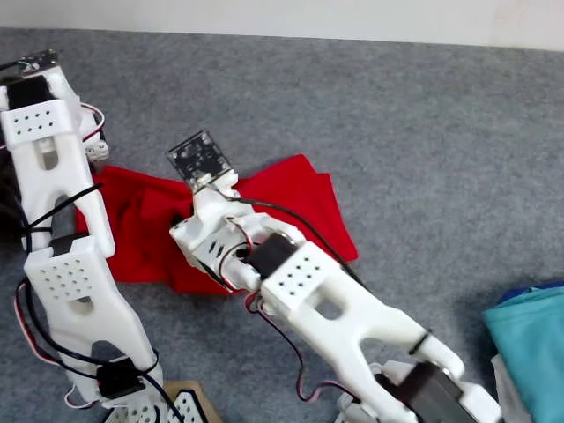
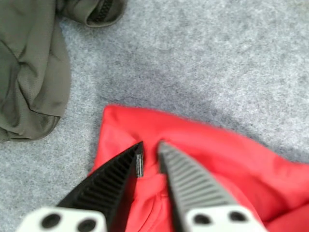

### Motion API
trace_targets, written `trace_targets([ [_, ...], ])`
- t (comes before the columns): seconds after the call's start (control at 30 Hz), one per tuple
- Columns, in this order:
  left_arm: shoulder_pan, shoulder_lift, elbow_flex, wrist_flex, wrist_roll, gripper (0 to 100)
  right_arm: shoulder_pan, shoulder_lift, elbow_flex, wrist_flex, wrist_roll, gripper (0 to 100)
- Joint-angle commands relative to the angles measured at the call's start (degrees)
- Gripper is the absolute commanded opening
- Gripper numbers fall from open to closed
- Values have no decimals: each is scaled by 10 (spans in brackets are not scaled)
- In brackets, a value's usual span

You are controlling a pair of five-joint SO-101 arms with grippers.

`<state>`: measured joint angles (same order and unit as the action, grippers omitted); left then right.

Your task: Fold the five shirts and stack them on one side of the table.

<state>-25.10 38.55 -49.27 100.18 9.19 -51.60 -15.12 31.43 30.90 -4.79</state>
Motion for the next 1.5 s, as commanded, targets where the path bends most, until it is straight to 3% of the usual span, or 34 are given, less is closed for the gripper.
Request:
trace_targets([
  [0.0,14,-7,-24,-4,5,184,0,53,-47,-13,16,14],
  [0.2,22,-6,-60,-4,5,0,11,156,-121,-13,16,14],
  [0.57,14,-7,-46,-2,4,16,35,183,-131,-13,16,14],
  [0.73,-25,-21,-37,14,2,114,34,182,-130,-13,16,14],
  [0.93,-37,-124,156,11,-73,2,35,184,-131,-13,13,14],
  [1.13,-33,-167,277,-11,-88,6,34,185,-129,-13,12,14],
  [1.47,0,-169,421,-194,-84,6,34,182,-130,3,12,14],
])
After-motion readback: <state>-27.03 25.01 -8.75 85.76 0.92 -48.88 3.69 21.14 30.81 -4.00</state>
